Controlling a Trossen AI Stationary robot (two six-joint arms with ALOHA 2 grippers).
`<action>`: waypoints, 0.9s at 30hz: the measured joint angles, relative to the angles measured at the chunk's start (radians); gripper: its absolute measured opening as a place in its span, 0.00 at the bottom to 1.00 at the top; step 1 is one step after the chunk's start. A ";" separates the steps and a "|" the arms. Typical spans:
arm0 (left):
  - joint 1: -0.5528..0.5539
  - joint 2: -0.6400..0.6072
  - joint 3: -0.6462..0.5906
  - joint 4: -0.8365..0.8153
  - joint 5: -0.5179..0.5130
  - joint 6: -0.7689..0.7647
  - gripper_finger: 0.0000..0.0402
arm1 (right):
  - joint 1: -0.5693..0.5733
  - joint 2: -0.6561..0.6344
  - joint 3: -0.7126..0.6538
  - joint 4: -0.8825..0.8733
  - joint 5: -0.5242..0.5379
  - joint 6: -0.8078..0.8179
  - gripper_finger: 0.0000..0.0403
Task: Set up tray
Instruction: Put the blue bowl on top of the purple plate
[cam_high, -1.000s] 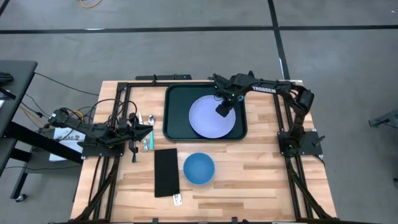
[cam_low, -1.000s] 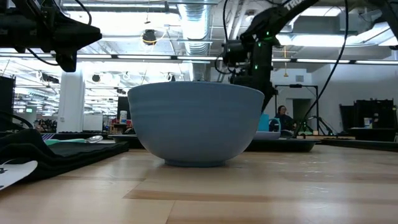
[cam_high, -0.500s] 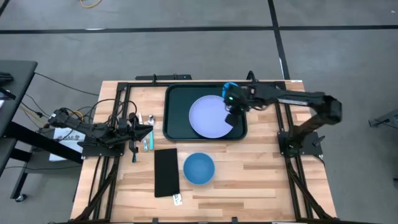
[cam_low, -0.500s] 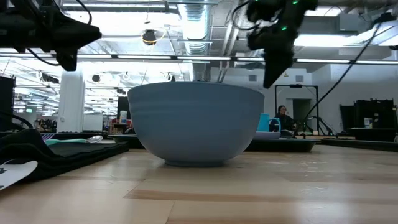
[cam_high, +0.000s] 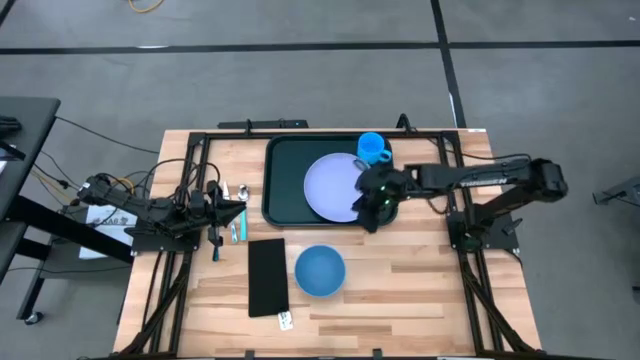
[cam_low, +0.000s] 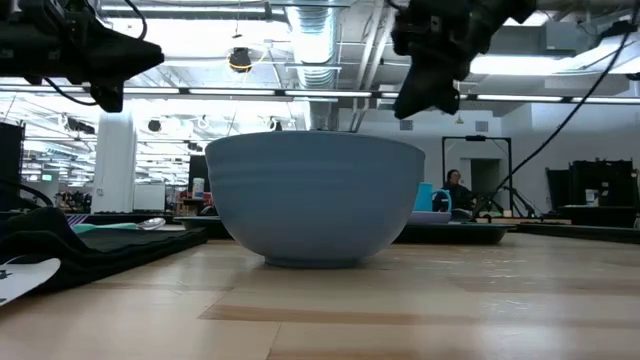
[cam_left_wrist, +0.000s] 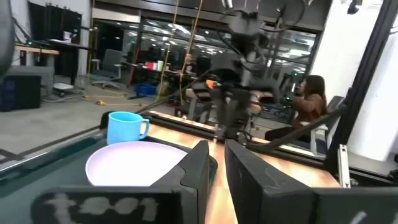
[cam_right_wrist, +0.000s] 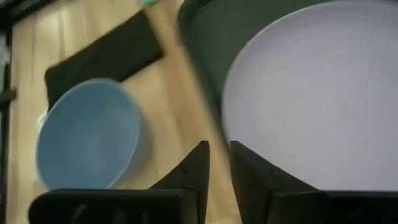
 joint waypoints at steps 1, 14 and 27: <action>0.000 0.000 0.000 0.000 0.000 0.000 0.10 | 0.014 0.026 0.013 -0.003 -0.005 0.000 0.15; 0.000 0.000 0.000 0.000 0.001 0.050 0.10 | 0.122 0.319 0.270 -0.102 -0.091 -0.059 0.27; 0.000 0.000 0.000 0.001 -0.004 0.070 0.10 | 0.155 0.525 0.540 -0.380 -0.091 -0.295 0.42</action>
